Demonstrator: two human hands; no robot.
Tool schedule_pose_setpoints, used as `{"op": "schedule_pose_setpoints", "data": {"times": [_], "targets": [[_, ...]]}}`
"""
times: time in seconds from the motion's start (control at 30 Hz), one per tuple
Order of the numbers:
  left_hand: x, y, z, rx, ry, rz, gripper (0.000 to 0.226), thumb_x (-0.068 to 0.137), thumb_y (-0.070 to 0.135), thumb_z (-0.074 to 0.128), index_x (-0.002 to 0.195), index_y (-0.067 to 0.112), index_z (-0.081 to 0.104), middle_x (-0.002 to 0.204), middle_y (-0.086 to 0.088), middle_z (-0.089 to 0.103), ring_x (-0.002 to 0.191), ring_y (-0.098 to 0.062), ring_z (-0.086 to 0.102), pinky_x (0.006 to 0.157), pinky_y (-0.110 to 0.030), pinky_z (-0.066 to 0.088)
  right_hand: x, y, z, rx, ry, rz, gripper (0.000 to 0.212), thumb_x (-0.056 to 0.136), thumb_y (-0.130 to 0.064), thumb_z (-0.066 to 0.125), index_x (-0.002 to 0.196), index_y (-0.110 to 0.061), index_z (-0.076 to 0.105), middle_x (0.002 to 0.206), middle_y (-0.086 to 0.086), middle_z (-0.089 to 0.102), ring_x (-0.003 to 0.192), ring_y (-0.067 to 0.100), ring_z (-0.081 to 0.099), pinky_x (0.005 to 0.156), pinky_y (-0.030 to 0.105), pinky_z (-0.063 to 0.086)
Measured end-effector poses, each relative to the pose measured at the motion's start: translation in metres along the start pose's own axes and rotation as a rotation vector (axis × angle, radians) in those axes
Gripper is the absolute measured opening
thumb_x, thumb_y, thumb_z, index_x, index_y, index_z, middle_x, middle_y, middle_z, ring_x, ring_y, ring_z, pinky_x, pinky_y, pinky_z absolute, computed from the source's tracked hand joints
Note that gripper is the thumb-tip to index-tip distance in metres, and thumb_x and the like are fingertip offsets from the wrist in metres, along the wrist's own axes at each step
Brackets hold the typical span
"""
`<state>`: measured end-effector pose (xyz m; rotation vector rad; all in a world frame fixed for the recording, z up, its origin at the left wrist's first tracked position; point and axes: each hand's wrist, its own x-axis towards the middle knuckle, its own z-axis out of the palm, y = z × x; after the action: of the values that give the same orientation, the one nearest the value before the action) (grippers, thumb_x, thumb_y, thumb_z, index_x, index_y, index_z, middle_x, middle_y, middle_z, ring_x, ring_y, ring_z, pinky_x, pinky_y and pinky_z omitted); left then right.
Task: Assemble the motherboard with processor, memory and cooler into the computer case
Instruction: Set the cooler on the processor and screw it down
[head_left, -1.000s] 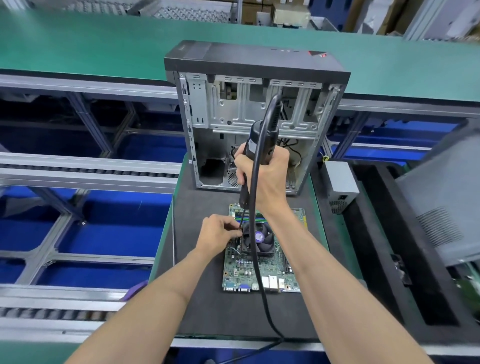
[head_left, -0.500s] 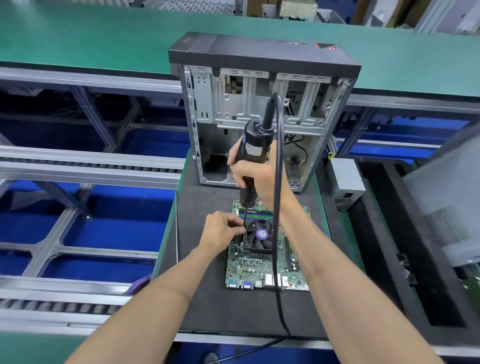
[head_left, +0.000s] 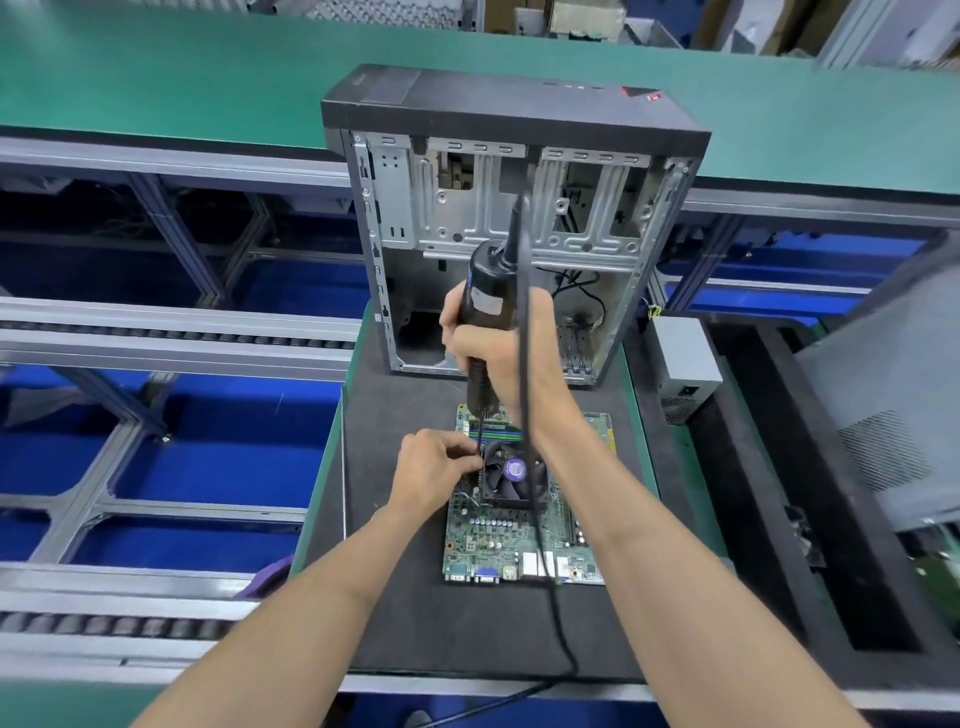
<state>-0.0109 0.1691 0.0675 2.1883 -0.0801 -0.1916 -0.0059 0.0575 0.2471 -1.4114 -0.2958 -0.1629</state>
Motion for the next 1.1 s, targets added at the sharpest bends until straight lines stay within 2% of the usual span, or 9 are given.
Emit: {"op": "schedule_pose_setpoints", "data": {"times": [0.1, 0.2, 0.27, 0.43, 0.53, 0.63, 0.73, 0.9, 1.1], "targets": [[0.002, 0.000, 0.001, 0.035, 0.012, -0.001, 0.006, 0.076, 0.016, 0.084, 0.074, 0.019, 0.079, 0.071, 0.007, 0.075, 0.071, -0.012, 0.069, 0.074, -0.025, 0.055, -0.002, 0.002, 0.004, -0.041, 0.157, -0.016, 0.011, 0.065, 0.007, 0.059, 0.071, -0.001, 0.062, 0.058, 0.001, 0.055, 0.049, 0.018, 0.045, 0.050, 0.022, 0.038], [0.004, -0.001, -0.001, 0.011, -0.021, -0.012, 0.013, 0.075, 0.015, 0.085, 0.068, 0.020, 0.075, 0.061, 0.019, 0.069, 0.063, 0.002, 0.064, 0.063, -0.011, 0.046, 0.002, -0.002, -0.003, -0.013, -0.069, 0.006, 0.020, 0.059, 0.009, 0.056, 0.073, -0.001, 0.066, 0.063, 0.006, 0.062, 0.055, 0.018, 0.053, 0.050, 0.021, 0.041], [0.004, -0.001, -0.003, 0.023, -0.036, -0.004, 0.022, 0.075, 0.015, 0.085, 0.063, 0.026, 0.070, 0.055, 0.025, 0.063, 0.058, 0.009, 0.060, 0.060, -0.005, 0.039, 0.004, -0.001, -0.004, -0.026, -0.110, 0.012, 0.025, 0.057, 0.009, 0.055, 0.076, -0.001, 0.068, 0.064, 0.006, 0.065, 0.058, 0.019, 0.057, 0.050, 0.019, 0.042], [0.003, 0.001, -0.003, 0.033, -0.035, 0.001, 0.024, 0.076, 0.015, 0.085, 0.066, 0.027, 0.068, 0.068, 0.012, 0.070, 0.063, 0.003, 0.060, 0.064, -0.009, 0.042, 0.008, 0.004, -0.002, -0.072, -0.006, 0.034, 0.034, 0.048, -0.012, 0.063, 0.073, 0.011, 0.064, 0.064, 0.027, 0.059, 0.052, 0.026, 0.050, 0.046, 0.021, 0.038], [0.002, 0.002, -0.003, 0.032, -0.022, -0.011, 0.022, 0.076, 0.015, 0.085, 0.068, 0.027, 0.070, 0.070, 0.013, 0.070, 0.068, 0.005, 0.063, 0.069, -0.011, 0.048, 0.010, 0.004, -0.005, -0.078, 0.008, 0.025, 0.014, 0.055, -0.001, 0.060, 0.068, 0.001, 0.064, 0.060, 0.014, 0.060, 0.047, 0.016, 0.050, 0.047, 0.020, 0.039], [0.000, 0.004, -0.003, 0.013, -0.021, -0.028, 0.020, 0.077, 0.012, 0.085, 0.070, 0.025, 0.071, 0.074, 0.009, 0.072, 0.073, -0.002, 0.068, 0.075, -0.020, 0.053, 0.009, 0.003, -0.009, -0.067, 0.006, 0.020, 0.019, 0.056, 0.004, 0.056, 0.069, -0.007, 0.065, 0.062, 0.005, 0.063, 0.056, 0.014, 0.056, 0.052, 0.018, 0.042], [-0.002, 0.003, -0.003, 0.014, -0.058, -0.018, 0.016, 0.079, 0.010, 0.082, 0.074, 0.020, 0.070, 0.072, 0.007, 0.072, 0.069, 0.000, 0.065, 0.073, -0.019, 0.051, 0.008, 0.001, -0.011, -0.054, 0.011, 0.027, 0.026, 0.056, 0.008, 0.053, 0.071, -0.008, 0.067, 0.063, 0.012, 0.063, 0.062, 0.024, 0.057, 0.052, 0.022, 0.042], [-0.002, 0.002, -0.004, 0.014, -0.094, -0.017, 0.013, 0.079, 0.009, 0.082, 0.090, 0.010, 0.076, 0.083, -0.001, 0.075, 0.082, -0.012, 0.070, 0.080, -0.023, 0.054, 0.007, -0.004, -0.008, -0.070, 0.030, 0.030, 0.019, 0.055, 0.006, 0.053, 0.066, -0.006, 0.063, 0.064, 0.037, 0.050, 0.056, 0.042, 0.045, 0.048, 0.031, 0.033], [-0.001, 0.002, -0.004, 0.041, -0.081, -0.022, 0.012, 0.078, 0.010, 0.082, 0.088, 0.011, 0.076, 0.080, 0.003, 0.074, 0.076, -0.006, 0.067, 0.079, -0.021, 0.053, 0.009, -0.002, -0.008, -0.085, 0.016, 0.035, 0.011, 0.057, 0.003, 0.055, 0.066, -0.001, 0.061, 0.062, 0.037, 0.047, 0.056, 0.036, 0.044, 0.050, 0.034, 0.034]]}}
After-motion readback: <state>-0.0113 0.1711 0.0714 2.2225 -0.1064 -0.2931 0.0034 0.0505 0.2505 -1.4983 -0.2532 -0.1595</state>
